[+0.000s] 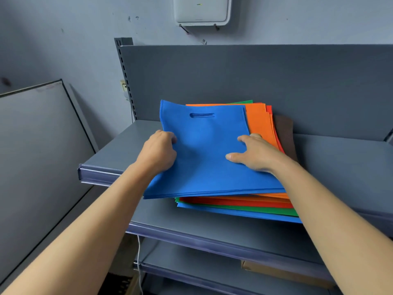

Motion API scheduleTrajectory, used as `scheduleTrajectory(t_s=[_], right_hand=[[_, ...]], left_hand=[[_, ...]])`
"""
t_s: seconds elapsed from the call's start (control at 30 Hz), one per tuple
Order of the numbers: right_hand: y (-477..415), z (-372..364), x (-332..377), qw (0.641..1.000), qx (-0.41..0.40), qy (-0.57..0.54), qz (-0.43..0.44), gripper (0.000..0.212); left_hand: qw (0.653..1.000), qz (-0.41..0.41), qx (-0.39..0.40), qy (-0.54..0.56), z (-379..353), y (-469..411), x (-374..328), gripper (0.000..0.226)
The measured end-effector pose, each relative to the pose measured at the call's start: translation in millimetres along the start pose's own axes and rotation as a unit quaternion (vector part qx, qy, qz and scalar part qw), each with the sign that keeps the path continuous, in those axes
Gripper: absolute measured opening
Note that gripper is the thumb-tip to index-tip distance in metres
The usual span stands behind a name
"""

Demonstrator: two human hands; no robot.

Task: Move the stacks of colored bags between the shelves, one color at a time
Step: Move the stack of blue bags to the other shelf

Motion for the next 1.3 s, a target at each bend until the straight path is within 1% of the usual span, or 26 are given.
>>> scheduleTrajectory(t_s=[0.13, 0.2, 0.3, 0.4, 0.53, 0.6, 0.67, 0.77, 0.87, 1.0, 1.1, 1.2, 1.3], right_hand=[[-6, 3, 4, 0.998, -0.006, -0.048, -0.027, 0.080], [-9, 6, 4, 0.994, -0.009, -0.103, -0.047, 0.079], [-9, 9, 3, 0.976, -0.005, -0.205, -0.075, 0.074], [-4, 11, 5, 0.969, -0.005, -0.236, -0.069, 0.064], [11, 19, 23, 0.975, -0.089, -0.204, 0.007, 0.054], [21, 21, 37, 0.979, -0.134, -0.142, 0.056, 0.054], [31, 18, 52, 0.980, -0.147, -0.083, 0.101, 0.056], [50, 8, 74, 0.979, -0.130, -0.058, 0.145, 0.058], [73, -6, 99, 0.972, -0.120, -0.053, 0.194, 0.052], [105, -25, 132, 0.955, -0.110, -0.065, 0.267, 0.051], [128, -47, 151, 0.942, -0.093, -0.086, 0.310, 0.053], [160, -71, 174, 0.925, -0.058, -0.100, 0.361, 0.055], [198, -90, 201, 0.898, -0.029, -0.111, 0.424, 0.054]], left_hand=[[1.000, 0.003, -0.008, 0.023, -7, -2, 1, 0.045], [1.000, 0.001, -0.010, 0.029, -8, -1, 1, 0.047], [0.999, -0.009, -0.025, 0.038, -8, 3, 1, 0.050], [0.996, -0.015, -0.072, 0.052, 1, 8, 4, 0.051], [0.986, -0.019, -0.149, 0.070, 21, 20, 5, 0.053], [0.979, -0.013, -0.190, 0.072, 33, 32, 6, 0.052], [0.972, -0.003, -0.227, 0.067, 46, 47, 9, 0.052], [0.964, 0.027, -0.260, 0.047, 63, 74, 17, 0.052], [0.959, 0.070, -0.275, 0.020, 80, 108, 25, 0.053], [0.946, 0.141, -0.292, -0.016, 98, 162, 35, 0.056], [0.937, 0.174, -0.298, -0.044, 107, 205, 41, 0.057], [0.920, 0.225, -0.312, -0.077, 121, 257, 49, 0.058], [0.893, 0.278, -0.335, -0.112, 138, 309, 57, 0.059]])
Point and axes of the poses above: each hand's wrist, its own y-axis away from the middle knuckle, its own z-axis out of the back of the hand, x = y × z, the point moved 2 cm from there along -y, towards the middle knuckle, and after that the axes turned 12 degrees about -z, right-handed, at the moved point
